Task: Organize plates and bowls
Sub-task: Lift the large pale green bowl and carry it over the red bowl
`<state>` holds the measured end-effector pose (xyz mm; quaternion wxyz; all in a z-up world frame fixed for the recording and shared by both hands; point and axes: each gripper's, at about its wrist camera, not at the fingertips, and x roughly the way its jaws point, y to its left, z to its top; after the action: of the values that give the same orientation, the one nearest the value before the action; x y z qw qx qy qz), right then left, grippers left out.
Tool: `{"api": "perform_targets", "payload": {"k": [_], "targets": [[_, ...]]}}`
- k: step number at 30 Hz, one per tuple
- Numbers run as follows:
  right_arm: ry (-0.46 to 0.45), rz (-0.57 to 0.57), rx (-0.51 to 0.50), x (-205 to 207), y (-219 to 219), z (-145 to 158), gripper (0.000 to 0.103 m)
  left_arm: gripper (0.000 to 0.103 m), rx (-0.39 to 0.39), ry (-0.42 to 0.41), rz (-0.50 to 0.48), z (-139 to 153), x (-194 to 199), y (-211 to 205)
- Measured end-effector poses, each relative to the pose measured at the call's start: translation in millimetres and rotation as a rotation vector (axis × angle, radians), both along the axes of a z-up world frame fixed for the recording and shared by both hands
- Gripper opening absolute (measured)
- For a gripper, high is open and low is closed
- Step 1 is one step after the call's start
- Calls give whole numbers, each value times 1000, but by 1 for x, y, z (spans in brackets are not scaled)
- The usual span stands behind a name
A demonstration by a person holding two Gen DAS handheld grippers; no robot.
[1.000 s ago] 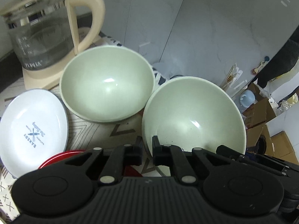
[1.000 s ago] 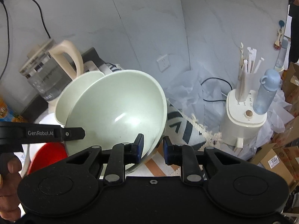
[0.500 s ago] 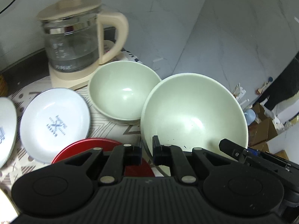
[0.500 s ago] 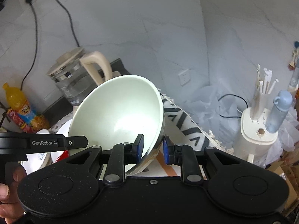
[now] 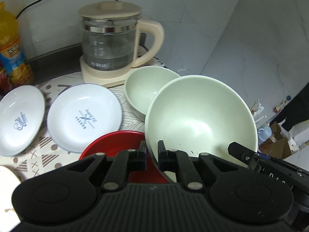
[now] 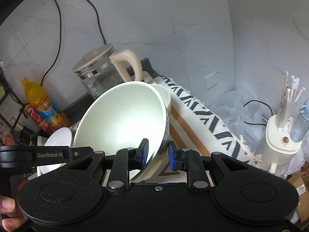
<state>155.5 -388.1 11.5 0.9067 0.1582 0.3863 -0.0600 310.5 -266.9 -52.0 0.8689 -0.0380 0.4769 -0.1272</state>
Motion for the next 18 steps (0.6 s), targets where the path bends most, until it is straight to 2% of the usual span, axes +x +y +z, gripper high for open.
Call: {"api": "perform_targets", "payload": {"k": [18], "targets": [[49, 121, -18, 6, 37, -12, 22, 9, 25, 63, 103, -8, -19, 42]]}}
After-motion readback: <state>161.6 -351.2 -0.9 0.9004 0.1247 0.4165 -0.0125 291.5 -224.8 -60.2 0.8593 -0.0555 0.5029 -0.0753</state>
